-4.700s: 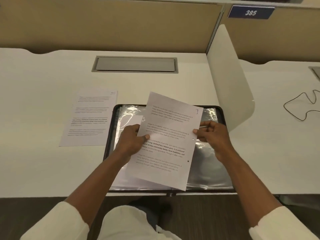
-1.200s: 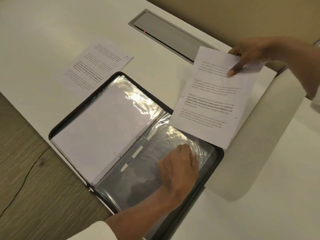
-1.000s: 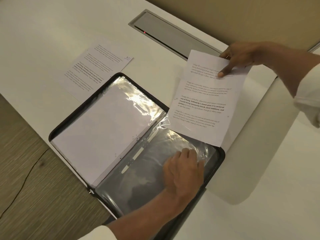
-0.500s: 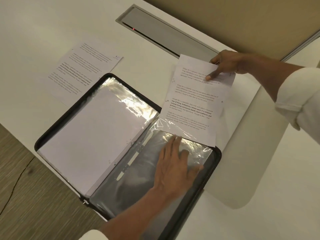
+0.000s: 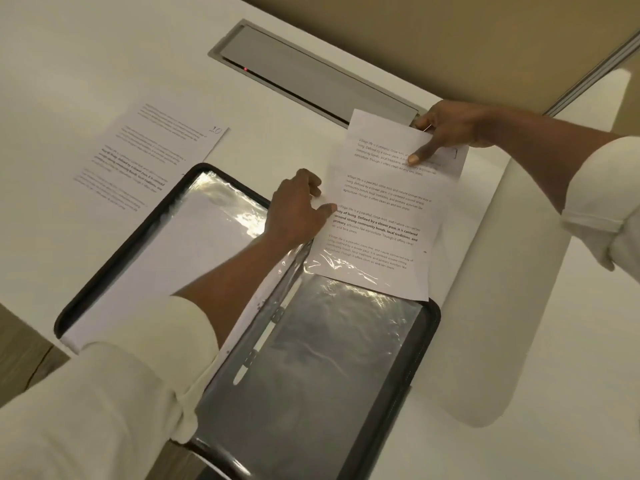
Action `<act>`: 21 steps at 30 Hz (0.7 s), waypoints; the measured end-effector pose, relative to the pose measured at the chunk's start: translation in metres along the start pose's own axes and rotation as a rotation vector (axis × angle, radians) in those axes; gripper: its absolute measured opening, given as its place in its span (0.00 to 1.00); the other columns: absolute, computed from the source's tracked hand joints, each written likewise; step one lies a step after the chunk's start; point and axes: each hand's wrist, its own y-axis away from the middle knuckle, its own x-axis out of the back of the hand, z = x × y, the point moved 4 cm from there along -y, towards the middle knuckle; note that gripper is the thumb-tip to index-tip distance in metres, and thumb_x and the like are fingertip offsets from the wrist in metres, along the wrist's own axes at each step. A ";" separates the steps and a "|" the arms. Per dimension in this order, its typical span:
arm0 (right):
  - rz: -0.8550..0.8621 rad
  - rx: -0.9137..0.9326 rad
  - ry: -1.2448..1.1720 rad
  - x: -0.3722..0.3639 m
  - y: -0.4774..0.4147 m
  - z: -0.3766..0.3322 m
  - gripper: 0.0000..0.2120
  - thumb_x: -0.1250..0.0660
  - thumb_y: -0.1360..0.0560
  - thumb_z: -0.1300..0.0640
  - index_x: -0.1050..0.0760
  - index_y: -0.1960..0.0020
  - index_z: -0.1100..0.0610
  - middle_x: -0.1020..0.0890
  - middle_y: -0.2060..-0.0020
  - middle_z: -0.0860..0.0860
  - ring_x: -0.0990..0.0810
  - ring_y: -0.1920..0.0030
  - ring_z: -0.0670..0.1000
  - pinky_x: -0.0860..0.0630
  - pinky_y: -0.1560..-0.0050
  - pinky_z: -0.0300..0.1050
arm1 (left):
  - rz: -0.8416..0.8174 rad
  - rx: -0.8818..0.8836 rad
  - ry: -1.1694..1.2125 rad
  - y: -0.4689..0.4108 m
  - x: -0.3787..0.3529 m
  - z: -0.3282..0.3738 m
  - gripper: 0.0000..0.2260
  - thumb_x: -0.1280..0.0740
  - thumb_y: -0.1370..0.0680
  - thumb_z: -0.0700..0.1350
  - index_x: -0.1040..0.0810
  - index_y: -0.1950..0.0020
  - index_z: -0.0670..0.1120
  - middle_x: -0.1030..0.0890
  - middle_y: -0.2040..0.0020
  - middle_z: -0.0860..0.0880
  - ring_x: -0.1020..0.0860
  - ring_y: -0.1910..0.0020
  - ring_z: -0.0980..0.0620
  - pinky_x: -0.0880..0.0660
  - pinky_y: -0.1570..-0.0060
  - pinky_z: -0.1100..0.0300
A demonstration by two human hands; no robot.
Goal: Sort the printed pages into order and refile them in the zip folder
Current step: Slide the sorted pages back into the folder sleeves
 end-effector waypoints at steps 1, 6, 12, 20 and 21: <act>-0.005 -0.003 -0.011 0.001 0.003 0.000 0.24 0.14 0.40 0.50 0.13 0.46 0.52 0.11 0.50 0.54 0.12 0.50 0.60 0.16 0.44 0.61 | -0.028 0.005 0.019 -0.006 0.000 0.002 0.25 0.20 0.26 0.52 0.25 0.36 0.46 0.18 0.47 0.52 0.20 0.49 0.50 0.21 0.43 0.47; -0.026 -0.010 -0.049 0.001 0.014 -0.006 0.24 0.15 0.38 0.54 0.14 0.43 0.54 0.11 0.48 0.54 0.12 0.48 0.60 0.16 0.42 0.60 | -0.138 0.057 0.182 -0.016 -0.001 0.012 0.26 0.17 0.29 0.50 0.24 0.37 0.46 0.15 0.49 0.51 0.16 0.52 0.52 0.16 0.48 0.50; 0.023 -0.026 -0.052 0.001 0.024 -0.010 0.22 0.14 0.37 0.54 0.14 0.45 0.54 0.11 0.49 0.54 0.12 0.49 0.59 0.16 0.43 0.58 | -0.295 0.089 0.292 -0.019 -0.002 0.013 0.20 0.18 0.29 0.39 0.18 0.40 0.43 0.12 0.47 0.49 0.12 0.50 0.51 0.14 0.48 0.46; 0.359 -0.144 0.002 -0.005 0.048 -0.001 0.32 0.13 0.36 0.53 0.24 0.37 0.54 0.21 0.48 0.54 0.22 0.49 0.57 0.19 0.49 0.53 | -0.315 0.084 0.397 -0.014 0.004 0.006 0.18 0.23 0.26 0.31 0.15 0.38 0.45 0.12 0.46 0.49 0.13 0.47 0.50 0.15 0.46 0.46; 0.394 -0.163 -0.087 -0.008 0.053 0.002 0.32 0.13 0.36 0.56 0.24 0.37 0.56 0.20 0.50 0.55 0.21 0.50 0.57 0.18 0.48 0.55 | -0.306 0.090 0.412 -0.014 0.004 0.003 0.18 0.23 0.26 0.31 0.15 0.38 0.44 0.12 0.46 0.49 0.13 0.47 0.49 0.15 0.45 0.45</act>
